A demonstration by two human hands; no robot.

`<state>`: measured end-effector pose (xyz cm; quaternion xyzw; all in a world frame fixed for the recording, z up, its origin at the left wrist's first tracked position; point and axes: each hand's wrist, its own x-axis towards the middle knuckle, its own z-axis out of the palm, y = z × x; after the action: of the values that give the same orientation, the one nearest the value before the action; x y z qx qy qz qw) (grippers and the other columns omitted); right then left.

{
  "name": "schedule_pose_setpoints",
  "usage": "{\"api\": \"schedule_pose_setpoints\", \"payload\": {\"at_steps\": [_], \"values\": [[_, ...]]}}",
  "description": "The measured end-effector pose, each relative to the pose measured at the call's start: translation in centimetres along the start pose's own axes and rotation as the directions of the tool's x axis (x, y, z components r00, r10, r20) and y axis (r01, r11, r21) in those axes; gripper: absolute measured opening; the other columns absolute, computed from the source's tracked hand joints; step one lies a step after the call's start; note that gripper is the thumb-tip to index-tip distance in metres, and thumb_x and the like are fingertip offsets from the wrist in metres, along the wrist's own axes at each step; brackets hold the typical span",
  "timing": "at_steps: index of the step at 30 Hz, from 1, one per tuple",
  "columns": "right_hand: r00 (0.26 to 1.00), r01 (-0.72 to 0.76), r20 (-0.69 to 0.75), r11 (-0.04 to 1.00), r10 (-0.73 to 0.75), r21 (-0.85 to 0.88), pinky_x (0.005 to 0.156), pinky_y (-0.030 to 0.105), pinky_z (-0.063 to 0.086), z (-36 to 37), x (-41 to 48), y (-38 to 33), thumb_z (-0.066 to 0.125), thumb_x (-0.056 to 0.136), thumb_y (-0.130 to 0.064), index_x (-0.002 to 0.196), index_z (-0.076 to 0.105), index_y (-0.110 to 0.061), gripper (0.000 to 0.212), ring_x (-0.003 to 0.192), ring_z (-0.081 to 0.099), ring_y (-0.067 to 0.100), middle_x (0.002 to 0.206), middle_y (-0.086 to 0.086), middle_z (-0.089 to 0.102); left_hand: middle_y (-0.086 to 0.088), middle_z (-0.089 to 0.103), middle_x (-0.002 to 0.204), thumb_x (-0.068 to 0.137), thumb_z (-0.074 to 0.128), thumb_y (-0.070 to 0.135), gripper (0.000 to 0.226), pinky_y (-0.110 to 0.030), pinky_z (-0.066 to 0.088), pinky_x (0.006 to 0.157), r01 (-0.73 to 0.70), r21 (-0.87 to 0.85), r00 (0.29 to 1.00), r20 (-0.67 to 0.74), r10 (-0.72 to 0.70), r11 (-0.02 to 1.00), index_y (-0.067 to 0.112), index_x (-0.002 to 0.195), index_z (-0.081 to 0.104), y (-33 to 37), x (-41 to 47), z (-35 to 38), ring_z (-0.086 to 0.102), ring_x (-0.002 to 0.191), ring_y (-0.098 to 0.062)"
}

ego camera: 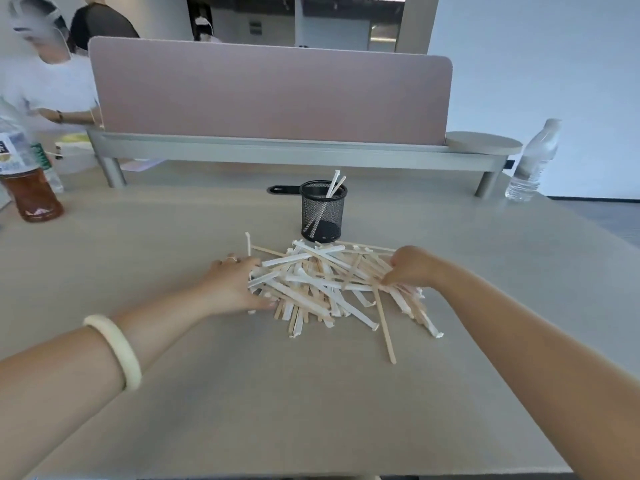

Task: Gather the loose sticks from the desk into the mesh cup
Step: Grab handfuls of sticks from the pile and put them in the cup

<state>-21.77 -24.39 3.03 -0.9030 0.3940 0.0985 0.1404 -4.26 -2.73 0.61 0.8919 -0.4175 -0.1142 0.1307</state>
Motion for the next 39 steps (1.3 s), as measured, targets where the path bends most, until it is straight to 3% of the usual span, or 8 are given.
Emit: {"api": "schedule_pose_setpoints", "payload": {"at_steps": [9, 13, 18, 21, 25, 29, 36, 39], "values": [[0.996, 0.083, 0.034, 0.996, -0.084, 0.045, 0.046, 0.024, 0.02, -1.3, 1.3, -0.4, 0.051, 0.082, -0.01, 0.058, 0.033, -0.01, 0.031, 0.051, 0.029, 0.014, 0.06, 0.001, 0.032, -0.005, 0.061, 0.11, 0.068, 0.069, 0.014, 0.057, -0.032, 0.048, 0.08, 0.023, -0.285, 0.991, 0.131, 0.015, 0.958, 0.016, 0.119, 0.045, 1.6, 3.7, -0.3, 0.059, 0.1, -0.024], [0.992, 0.12, 0.035, 0.986, -0.125, 0.117, 0.051, 0.025, 0.022, -2.2, 1.5, -0.3, 0.047, 0.087, -0.013, 0.068, 0.038, -0.009, 0.022, 0.056, 0.03, 0.013, 0.066, 0.001, 0.034, -0.001, 0.061, 0.07, 0.065, 0.065, 0.01, 0.033, -0.021, 0.042, 0.053, 0.04, -0.276, 0.979, 0.202, 0.017, 0.96, 0.011, 0.098, 0.061, 1.7, 4.7, -1.0, 0.061, 0.065, -0.022], [0.968, 0.179, 0.096, 0.91, -0.23, 0.373, 0.07, 0.024, 0.042, -3.0, 1.5, 0.3, 0.045, 0.087, -0.006, 0.085, 0.044, -0.01, 0.004, 0.07, 0.06, 0.016, 0.085, 0.007, 0.071, -0.009, 0.059, 0.076, 0.082, 0.055, 0.002, 0.027, -0.022, 0.051, 0.054, 0.141, -0.398, 0.958, 0.285, -0.024, 0.907, 0.014, 0.106, 0.057, 1.9, 5.0, -1.6, 0.052, 0.056, -0.013], [0.961, 0.189, 0.092, 0.861, -0.261, 0.472, 0.063, 0.018, 0.052, -3.5, 1.6, 0.9, 0.044, 0.093, -0.01, 0.084, 0.044, -0.014, 0.01, 0.06, 0.059, 0.012, 0.074, 0.001, 0.063, -0.008, 0.053, 0.065, 0.085, 0.045, 0.003, 0.016, -0.017, 0.043, 0.044, 0.114, -0.338, 0.963, 0.267, -0.021, 0.934, 0.014, 0.087, 0.055, 1.8, 5.0, -2.5, 0.049, 0.054, -0.015], [0.947, 0.232, 0.071, 0.818, -0.314, 0.527, 0.065, 0.026, 0.048, -4.2, 1.9, 2.0, 0.047, 0.095, -0.018, 0.086, 0.046, -0.007, 0.014, 0.056, 0.044, 0.013, 0.07, 0.004, 0.048, -0.007, 0.051, 0.064, 0.09, 0.039, 0.008, 0.02, -0.018, 0.039, 0.046, 0.136, -0.282, 0.963, 0.262, -0.06, 0.95, 0.011, 0.103, 0.053, 1.1, 5.2, -4.0, 0.049, 0.046, -0.012], [0.935, 0.238, 0.021, 0.671, -0.354, 0.702, 0.052, 0.019, 0.038, -4.4, 2.3, 2.6, 0.046, 0.097, -0.021, 0.11, 0.047, 0.006, 0.03, 0.053, 0.033, 0.011, 0.068, 0.001, 0.035, -0.007, 0.049, 0.071, 0.088, 0.038, 0.002, 0.017, -0.023, 0.034, 0.044, 0.14, -0.465, 0.977, 0.209, -0.046, 0.874, 0.009, 0.099, 0.049, 0.5, 5.4, -5.0, 0.044, 0.047, -0.016], [0.886, 0.406, -0.339, 0.178, -0.315, 0.896, 0.06, 0.025, 0.041, -4.8, 3.3, -0.2, 0.042, 0.098, -0.022, 0.082, 0.041, -0.015, 0.018, 0.054, 0.042, 0.013, 0.065, -0.002, 0.042, 0.008, 0.037, 0.052, 0.097, 0.039, 0.012, 0.013, -0.015, 0.027, 0.038, -0.282, -0.858, 0.959, -0.266, 0.098, 0.43, 0.018, 0.086, 0.044, 2.0, 6.1, -5.7, 0.027, 0.039, -0.007], [0.839, 0.523, -0.489, 0.104, -0.237, 0.846, 0.057, 0.026, 0.039, -4.2, 3.7, -1.9, 0.042, 0.099, -0.022, 0.082, 0.042, -0.018, 0.017, 0.051, 0.036, 0.012, 0.059, -0.005, 0.038, 0.008, 0.033, 0.052, 0.095, 0.042, 0.02, 0.013, -0.016, 0.028, 0.041, -0.406, -0.824, 0.909, -0.409, 0.082, 0.395, 0.018, 0.082, 0.042, 3.1, 6.1, -4.6, 0.027, 0.042, -0.007]]}}
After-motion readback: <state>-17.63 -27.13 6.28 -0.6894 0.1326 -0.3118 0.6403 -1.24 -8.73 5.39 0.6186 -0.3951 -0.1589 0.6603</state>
